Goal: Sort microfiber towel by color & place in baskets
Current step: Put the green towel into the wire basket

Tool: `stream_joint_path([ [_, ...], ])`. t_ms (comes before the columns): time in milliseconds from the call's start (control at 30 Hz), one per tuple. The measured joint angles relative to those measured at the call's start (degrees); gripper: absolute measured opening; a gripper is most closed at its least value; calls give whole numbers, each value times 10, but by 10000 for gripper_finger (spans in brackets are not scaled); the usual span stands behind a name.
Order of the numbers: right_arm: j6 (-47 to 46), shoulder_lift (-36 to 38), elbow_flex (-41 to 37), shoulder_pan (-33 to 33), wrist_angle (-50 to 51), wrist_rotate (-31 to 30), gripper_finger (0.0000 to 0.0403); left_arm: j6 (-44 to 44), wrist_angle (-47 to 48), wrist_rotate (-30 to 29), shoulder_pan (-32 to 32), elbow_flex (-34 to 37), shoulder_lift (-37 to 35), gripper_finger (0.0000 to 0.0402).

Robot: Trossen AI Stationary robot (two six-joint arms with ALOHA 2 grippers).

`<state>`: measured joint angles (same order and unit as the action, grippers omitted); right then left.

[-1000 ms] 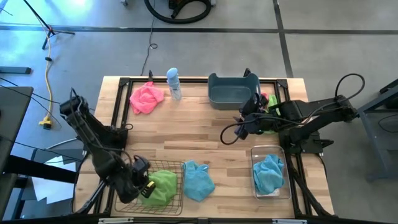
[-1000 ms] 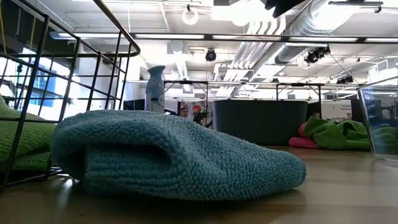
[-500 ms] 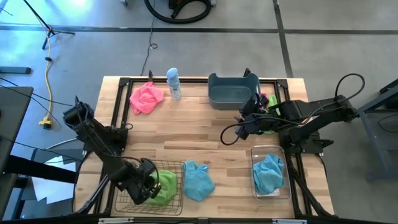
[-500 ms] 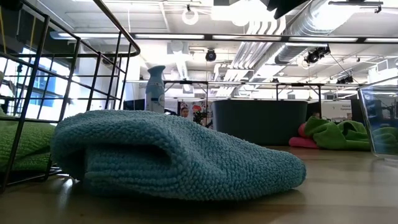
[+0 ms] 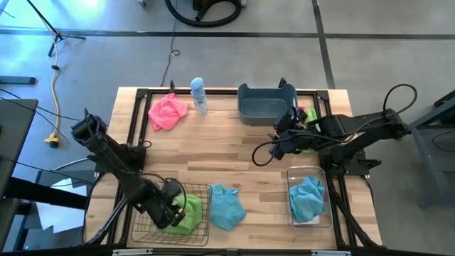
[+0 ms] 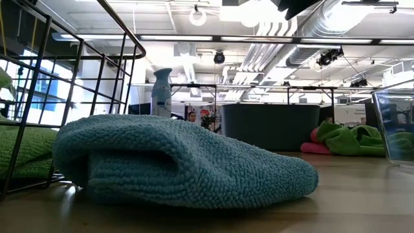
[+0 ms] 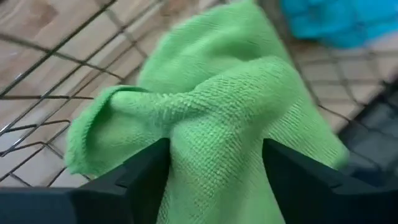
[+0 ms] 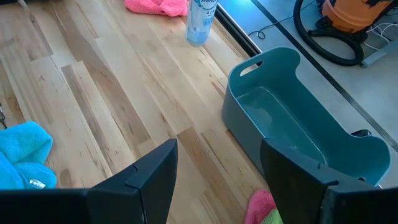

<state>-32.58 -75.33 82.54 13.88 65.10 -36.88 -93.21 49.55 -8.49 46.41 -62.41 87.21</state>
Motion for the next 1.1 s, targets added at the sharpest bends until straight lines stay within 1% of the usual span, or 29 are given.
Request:
stream_joint_path([
  [133,0,0,0,0,0,0,225,49,0,20,-4,-10,-53,260],
  [233,0,0,0,0,0,0,225,69,2,19,-4,-12,-106,262],
  [300,0,0,0,0,0,0,225,83,3,6,-4,-13,-143,262],
  [367,0,0,0,0,0,0,225,94,6,-19,-4,-13,-176,262],
  [467,0,0,0,0,-2,0,225,106,2,-85,-14,-13,-218,262],
  [533,-3,0,0,1,-3,1,225,129,-8,-152,-25,-13,-239,262],
  [600,-23,0,0,4,-4,8,225,185,-28,-222,-40,-13,-255,262],
  [700,-74,0,0,12,3,19,225,290,-65,-328,-73,-13,-264,262],
  [767,-120,0,-3,21,18,14,225,355,-91,-375,-103,-9,-264,262],
  [800,-145,0,-9,25,24,9,225,385,-109,-383,-120,-1,-265,262],
  [833,-174,0,-16,28,35,7,225,411,-133,-381,-140,11,-265,262],
  [867,-206,0,-25,32,50,8,225,434,-159,-364,-163,24,-264,262],
  [900,-243,0,-36,34,66,11,225,454,-189,-335,-185,41,-264,262],
  [1000,-346,6,-91,38,83,44,225,511,-307,-208,-239,103,-264,262],
  [1033,-373,8,-112,40,84,57,225,520,-348,-178,-251,124,-264,262],
  [1100,-422,16,-150,42,80,86,225,531,-426,-146,-269,162,-263,262],
])
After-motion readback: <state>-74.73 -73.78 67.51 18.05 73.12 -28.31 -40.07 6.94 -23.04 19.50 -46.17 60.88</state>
